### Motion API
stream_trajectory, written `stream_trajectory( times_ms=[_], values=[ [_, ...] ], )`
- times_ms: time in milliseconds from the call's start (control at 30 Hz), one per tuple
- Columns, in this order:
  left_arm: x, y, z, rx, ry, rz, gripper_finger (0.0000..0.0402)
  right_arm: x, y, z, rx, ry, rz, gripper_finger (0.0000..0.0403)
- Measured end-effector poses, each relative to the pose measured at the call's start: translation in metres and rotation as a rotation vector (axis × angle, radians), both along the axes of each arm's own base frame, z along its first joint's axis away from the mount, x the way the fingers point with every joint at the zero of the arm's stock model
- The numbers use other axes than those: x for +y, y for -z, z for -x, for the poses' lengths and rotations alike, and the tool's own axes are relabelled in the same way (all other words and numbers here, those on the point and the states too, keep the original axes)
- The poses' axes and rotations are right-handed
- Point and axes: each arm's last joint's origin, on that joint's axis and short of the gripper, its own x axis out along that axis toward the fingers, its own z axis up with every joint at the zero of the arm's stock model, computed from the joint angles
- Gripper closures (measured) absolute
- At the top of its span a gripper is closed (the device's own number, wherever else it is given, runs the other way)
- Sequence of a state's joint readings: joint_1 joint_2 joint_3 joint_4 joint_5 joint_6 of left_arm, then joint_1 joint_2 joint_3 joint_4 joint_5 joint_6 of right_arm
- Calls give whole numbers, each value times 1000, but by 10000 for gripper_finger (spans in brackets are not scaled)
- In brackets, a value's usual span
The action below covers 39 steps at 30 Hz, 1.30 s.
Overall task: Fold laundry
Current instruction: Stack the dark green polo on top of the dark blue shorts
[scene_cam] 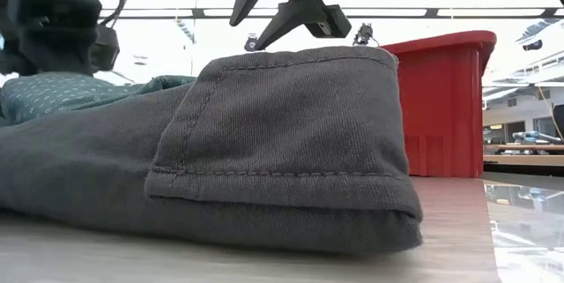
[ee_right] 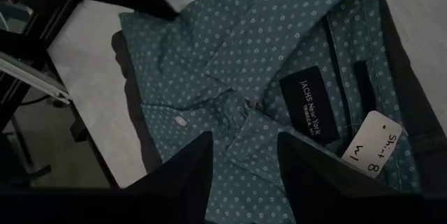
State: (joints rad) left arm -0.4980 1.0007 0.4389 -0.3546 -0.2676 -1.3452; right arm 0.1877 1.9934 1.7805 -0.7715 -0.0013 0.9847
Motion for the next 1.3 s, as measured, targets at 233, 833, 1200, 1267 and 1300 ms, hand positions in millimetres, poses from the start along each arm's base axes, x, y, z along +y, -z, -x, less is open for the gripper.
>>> stream_trajectory(
  times_ms=[233,833,1200,1267,1300],
  values=[
    [-1,6,-23,-97,3,-5,77,-1,-1,-1,-12,2,-7,236],
    [13,34,-65,-132,113,-22,302,1,-2,-3,-30,57,-32,236],
    [26,-14,-66,-440,187,73,385,4,-10,1,-60,37,32,236],
    [31,-28,-61,-512,201,58,385,7,-16,4,-82,-16,60,236],
    [32,-34,-59,-545,219,55,385,9,-17,6,-88,-51,85,235]
  ],
)
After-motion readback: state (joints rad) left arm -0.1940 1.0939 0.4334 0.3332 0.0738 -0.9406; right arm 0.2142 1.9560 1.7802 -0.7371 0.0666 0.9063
